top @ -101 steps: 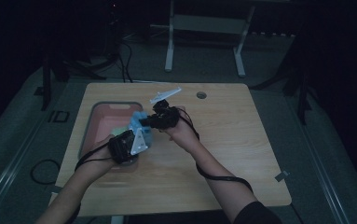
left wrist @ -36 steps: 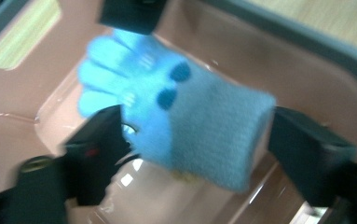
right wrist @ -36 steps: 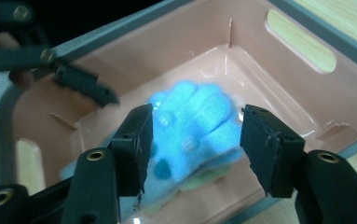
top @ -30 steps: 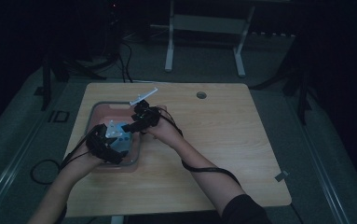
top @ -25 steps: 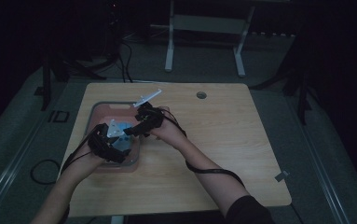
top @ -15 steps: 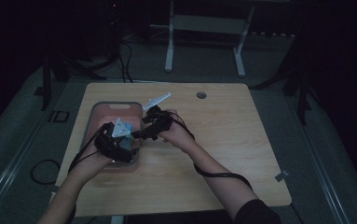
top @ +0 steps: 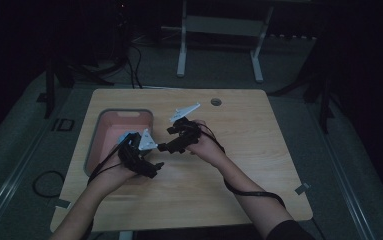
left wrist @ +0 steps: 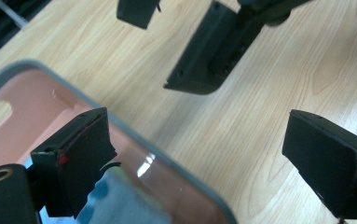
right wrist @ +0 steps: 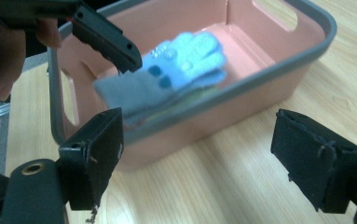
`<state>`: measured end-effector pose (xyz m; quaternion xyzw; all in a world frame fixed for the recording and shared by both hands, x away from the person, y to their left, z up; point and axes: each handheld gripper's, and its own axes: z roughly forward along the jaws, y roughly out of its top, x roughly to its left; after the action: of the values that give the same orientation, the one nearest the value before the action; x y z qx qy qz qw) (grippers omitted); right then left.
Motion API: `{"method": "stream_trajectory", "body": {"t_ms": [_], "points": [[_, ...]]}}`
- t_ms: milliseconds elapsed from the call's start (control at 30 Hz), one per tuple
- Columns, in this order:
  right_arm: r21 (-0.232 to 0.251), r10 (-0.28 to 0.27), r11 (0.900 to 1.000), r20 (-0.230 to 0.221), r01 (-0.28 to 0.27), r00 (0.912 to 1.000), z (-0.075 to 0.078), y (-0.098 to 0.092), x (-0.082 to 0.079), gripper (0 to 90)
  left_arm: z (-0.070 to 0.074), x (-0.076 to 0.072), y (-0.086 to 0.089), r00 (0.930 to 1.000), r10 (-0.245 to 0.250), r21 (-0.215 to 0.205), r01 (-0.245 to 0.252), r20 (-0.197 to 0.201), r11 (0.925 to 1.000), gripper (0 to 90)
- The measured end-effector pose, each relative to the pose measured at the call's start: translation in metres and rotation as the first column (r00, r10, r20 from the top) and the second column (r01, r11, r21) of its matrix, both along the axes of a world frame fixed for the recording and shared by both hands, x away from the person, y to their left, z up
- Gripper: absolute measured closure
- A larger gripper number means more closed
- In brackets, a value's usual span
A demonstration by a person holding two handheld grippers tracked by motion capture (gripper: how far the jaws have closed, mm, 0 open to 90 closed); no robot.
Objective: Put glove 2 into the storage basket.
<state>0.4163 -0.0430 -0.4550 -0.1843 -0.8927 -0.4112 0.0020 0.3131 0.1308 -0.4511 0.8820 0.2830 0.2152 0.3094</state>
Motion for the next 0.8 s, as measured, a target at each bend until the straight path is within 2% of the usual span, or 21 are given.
{"method": "stream_trajectory", "body": {"t_ms": [33,67,200,567,633,800], "points": [[-0.005,-0.001,1.0,-0.002,0.001,1.0,-0.001,-0.003,-0.001,16.7,0.0,0.0,-0.002,1.0,-0.005,-0.007,0.005,0.004,1.0,8.4],[-0.008,-0.002,1.0,-0.001,0.002,1.0,-0.002,-0.005,-0.001,16.7,-0.001,0.0,-0.005,0.9999,-0.012,-0.018,0.012,-0.008,0.9998,8.4],[-0.01,-0.015,1.0,0.002,0.015,0.9999,-0.004,-0.019,-0.003,16.7,-0.003,-0.002,-0.019,0.9982,-0.057,0.003,0.057,-0.02,0.9984,8.4],[-0.013,-0.041,0.999,0.007,0.041,0.9992,-0.01,-0.048,-0.008,16.7,-0.007,-0.006,-0.037,0.9943,-0.1,-0.019,0.099,-0.037,0.9949,8.5],[-0.007,-0.047,0.999,0.002,0.047,0.9989,-0.012,-0.055,-0.009,16.7,-0.009,-0.006,-0.042,0.9935,-0.11,-0.023,0.11,-0.03,0.9937,8.5],[0.007,-0.054,0.998,-0.002,0.054,0.9985,-0.015,-0.068,-0.014,16.7,-0.011,-0.008,-0.052,0.9895,-0.138,-0.025,0.137,-0.045,0.9903,8.5]]}}
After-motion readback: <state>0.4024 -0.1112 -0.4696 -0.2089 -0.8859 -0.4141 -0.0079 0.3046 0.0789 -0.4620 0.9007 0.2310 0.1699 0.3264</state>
